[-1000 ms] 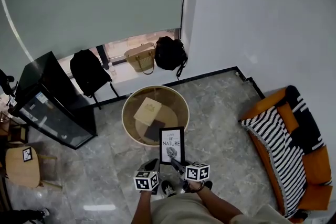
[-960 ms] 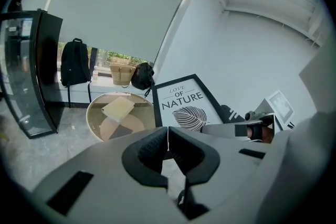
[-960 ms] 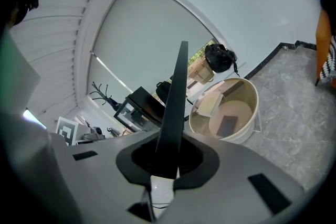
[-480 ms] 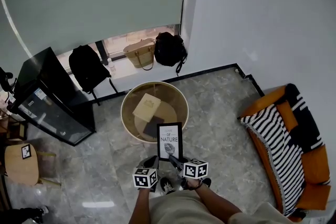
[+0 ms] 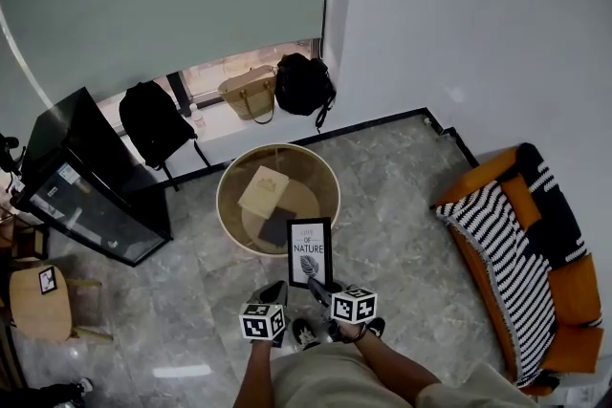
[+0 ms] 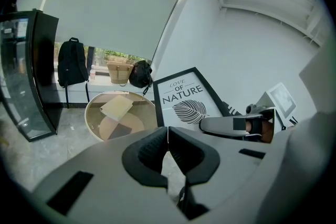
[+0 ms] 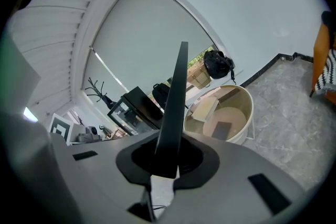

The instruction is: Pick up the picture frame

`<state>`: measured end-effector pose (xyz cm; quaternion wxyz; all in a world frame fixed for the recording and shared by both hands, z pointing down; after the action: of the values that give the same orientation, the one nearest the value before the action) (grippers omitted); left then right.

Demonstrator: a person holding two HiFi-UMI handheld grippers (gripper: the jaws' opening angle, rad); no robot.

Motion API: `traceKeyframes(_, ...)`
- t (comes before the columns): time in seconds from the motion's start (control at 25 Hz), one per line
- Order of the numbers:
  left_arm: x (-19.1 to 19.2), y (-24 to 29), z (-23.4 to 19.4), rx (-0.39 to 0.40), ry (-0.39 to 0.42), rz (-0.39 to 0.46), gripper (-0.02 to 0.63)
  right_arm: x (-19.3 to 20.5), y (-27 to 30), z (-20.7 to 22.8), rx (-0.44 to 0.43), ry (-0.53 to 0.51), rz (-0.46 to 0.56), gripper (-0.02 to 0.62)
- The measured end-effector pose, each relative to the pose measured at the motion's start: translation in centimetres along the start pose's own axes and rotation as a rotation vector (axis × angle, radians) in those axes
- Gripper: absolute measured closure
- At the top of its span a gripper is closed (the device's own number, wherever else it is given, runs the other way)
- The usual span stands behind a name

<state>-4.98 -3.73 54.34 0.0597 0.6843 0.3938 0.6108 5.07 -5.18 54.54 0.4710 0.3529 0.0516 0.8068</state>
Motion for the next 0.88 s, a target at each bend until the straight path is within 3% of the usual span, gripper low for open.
traceKeyframes(0.88,0.11,-0.24,0.28,0.029,0.007,0.0,0.584,0.63,-0.07,-0.32,0.013,-0.035,-0.005,0.526)
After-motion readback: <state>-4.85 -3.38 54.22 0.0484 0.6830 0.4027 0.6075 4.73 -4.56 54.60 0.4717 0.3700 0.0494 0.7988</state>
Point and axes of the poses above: the fingertips, and each gripper's own axes: y forward along the fingers, z to its right, x out of its underside, the point moved 2 cm from there along -y, backward along the fingers, and after that the axes turned 9 degrees about y, right-handed, at the moved point
